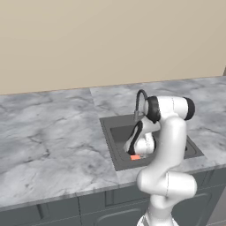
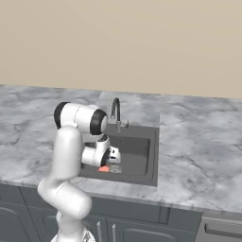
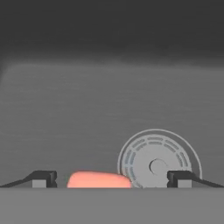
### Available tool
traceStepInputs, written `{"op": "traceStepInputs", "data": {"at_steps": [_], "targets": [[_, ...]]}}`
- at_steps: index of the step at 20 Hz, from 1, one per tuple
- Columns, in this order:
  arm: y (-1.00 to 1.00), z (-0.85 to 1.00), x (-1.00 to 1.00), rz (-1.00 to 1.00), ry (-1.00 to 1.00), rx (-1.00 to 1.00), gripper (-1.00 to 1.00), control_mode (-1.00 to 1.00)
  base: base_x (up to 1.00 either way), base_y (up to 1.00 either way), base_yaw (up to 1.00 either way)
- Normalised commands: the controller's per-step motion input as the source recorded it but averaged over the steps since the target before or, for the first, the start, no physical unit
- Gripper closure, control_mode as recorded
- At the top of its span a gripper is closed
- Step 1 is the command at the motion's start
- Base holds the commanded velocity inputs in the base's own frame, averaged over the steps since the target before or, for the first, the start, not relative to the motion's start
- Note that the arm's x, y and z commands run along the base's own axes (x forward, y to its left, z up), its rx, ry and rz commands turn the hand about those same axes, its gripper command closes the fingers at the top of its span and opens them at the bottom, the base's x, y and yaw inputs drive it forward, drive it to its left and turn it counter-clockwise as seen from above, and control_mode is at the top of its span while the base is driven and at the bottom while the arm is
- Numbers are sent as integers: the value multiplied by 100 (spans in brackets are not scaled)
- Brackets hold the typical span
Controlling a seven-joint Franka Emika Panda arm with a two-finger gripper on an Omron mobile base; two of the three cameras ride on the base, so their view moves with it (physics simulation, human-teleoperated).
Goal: Pick up the sponge and bar soap from the sink, and place them back in the cabinet, and close the cabinet door.
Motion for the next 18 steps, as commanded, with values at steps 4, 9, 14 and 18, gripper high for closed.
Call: {"op": "traceStepInputs", "data": {"at_steps": [4, 9, 14, 18], "targets": [[-16, -16, 25, 0, 0, 0, -100, -100, 0, 0, 0], [0, -23, 8, 0, 0, 0, -100, -100, 0, 0, 0], [0, -8, 0, 0, 4, 0, -100, -100, 0, 0, 0], [0, -7, 4, 0, 4, 0, -100, -100, 0, 0, 0]]}}
